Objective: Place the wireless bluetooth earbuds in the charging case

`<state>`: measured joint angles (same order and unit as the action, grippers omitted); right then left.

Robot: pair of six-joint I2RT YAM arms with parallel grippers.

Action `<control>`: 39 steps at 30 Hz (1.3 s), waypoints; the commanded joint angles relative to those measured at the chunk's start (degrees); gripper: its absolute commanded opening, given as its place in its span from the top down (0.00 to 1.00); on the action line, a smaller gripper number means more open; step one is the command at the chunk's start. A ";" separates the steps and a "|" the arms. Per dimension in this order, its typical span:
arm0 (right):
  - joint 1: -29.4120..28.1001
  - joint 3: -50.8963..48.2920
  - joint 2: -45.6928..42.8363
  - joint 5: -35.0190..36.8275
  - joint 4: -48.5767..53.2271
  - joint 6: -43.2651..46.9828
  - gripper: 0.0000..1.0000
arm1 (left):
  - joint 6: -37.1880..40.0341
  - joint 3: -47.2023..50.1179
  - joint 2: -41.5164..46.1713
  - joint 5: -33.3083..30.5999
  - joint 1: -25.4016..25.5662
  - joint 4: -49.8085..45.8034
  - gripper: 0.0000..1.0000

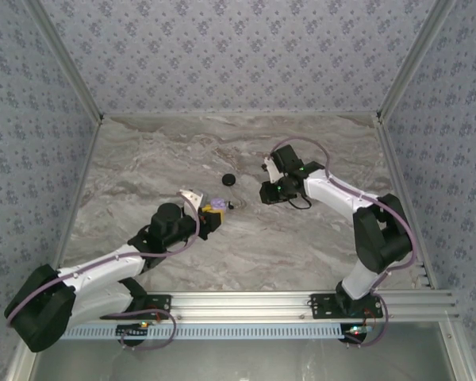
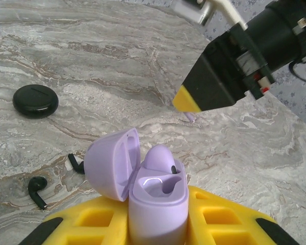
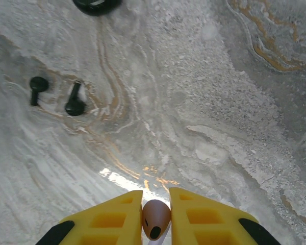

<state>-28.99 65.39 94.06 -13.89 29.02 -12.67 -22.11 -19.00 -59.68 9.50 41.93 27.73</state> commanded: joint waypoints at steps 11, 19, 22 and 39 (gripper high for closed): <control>-0.86 0.60 -8.74 -3.76 -0.83 -0.58 0.81 | -0.92 -0.81 -4.47 0.67 -0.02 10.16 0.74; -2.60 2.46 -12.92 -3.86 -1.41 -0.34 0.81 | -1.83 -1.30 -7.26 0.29 0.77 15.51 0.74; -3.24 5.36 -14.03 -3.86 -1.41 -0.17 0.80 | -2.62 -1.38 -8.29 -0.16 1.08 18.11 0.75; -6.92 13.94 -15.40 -5.30 -0.98 2.20 0.79 | -6.58 -7.30 -15.41 -0.60 4.14 28.57 0.75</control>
<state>-35.24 77.23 80.12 -18.17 28.03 -11.94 -27.14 -24.03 -74.11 9.41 45.30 50.98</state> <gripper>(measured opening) 0.210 0.256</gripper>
